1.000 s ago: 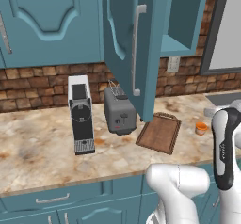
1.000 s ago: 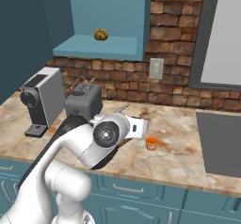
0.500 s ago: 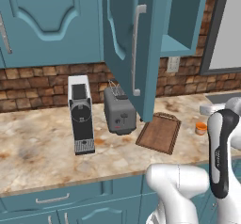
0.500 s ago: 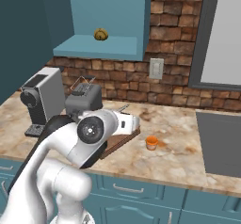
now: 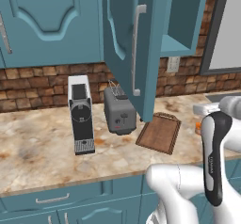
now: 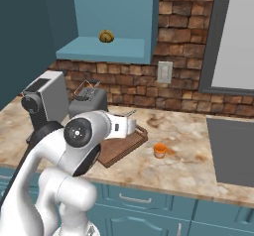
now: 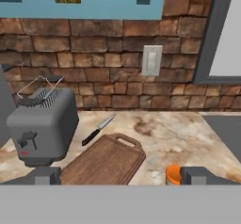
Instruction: Pick the bread, place it on the cutting board, pick the jam, place it on the counter, and close the cabinet.
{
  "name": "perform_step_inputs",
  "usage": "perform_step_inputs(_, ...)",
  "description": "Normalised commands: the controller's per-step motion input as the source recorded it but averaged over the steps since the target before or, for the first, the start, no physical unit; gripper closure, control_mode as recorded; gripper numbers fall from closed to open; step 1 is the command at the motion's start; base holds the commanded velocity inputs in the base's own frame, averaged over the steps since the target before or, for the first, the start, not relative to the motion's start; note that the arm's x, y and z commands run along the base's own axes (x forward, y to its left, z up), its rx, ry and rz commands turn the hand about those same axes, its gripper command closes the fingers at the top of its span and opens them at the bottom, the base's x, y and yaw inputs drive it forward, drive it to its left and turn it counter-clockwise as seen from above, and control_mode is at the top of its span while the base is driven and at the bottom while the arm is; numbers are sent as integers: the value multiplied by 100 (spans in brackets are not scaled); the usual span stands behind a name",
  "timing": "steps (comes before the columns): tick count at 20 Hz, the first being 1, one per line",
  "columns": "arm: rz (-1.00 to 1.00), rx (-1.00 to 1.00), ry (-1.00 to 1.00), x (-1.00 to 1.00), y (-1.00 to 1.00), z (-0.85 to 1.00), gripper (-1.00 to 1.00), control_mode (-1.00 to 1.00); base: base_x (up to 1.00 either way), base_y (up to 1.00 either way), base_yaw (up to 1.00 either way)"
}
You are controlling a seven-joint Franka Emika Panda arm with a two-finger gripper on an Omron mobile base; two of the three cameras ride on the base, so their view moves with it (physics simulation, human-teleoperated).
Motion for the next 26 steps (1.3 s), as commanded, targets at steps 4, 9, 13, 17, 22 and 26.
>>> perform_step_inputs(4,-1,-3,0,-8,29,4,-100,-100,0,0,0)
perform_step_inputs(9,0,-2,0,-7,25,6,-100,-100,0,0,0)
perform_step_inputs(13,-1,0,0,-4,20,19,-100,-100,0,0,0)
perform_step_inputs(17,-2,0,0,0,18,24,-100,-100,0,0,0)
perform_step_inputs(22,-3,0,0,0,9,26,-100,-100,0,0,0)
perform_step_inputs(26,-2,0,0,0,0,26,-100,-100,0,0,0)
